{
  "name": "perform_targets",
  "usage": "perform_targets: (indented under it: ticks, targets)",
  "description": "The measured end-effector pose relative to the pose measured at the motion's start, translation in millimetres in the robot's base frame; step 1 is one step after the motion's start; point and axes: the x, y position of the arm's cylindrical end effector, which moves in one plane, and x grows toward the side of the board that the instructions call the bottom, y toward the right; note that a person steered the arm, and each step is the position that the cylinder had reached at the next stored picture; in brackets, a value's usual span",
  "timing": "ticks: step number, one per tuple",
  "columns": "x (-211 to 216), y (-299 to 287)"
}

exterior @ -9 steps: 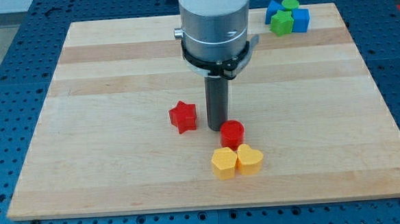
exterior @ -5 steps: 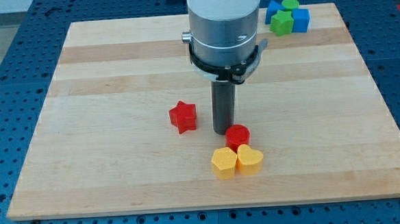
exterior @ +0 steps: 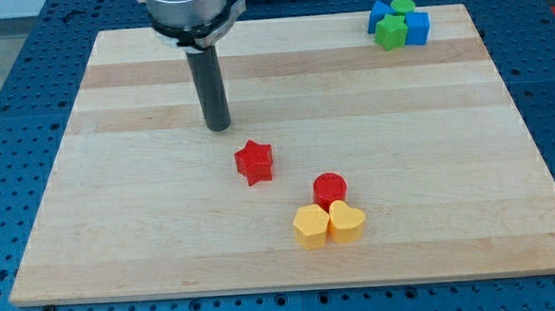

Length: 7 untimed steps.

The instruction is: Move the red star a slightly down

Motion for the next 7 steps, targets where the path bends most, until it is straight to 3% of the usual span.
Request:
perform_targets:
  ticks: [3,7]
  targets:
    - [52.1,22.8]
    - [52.4,70.7]
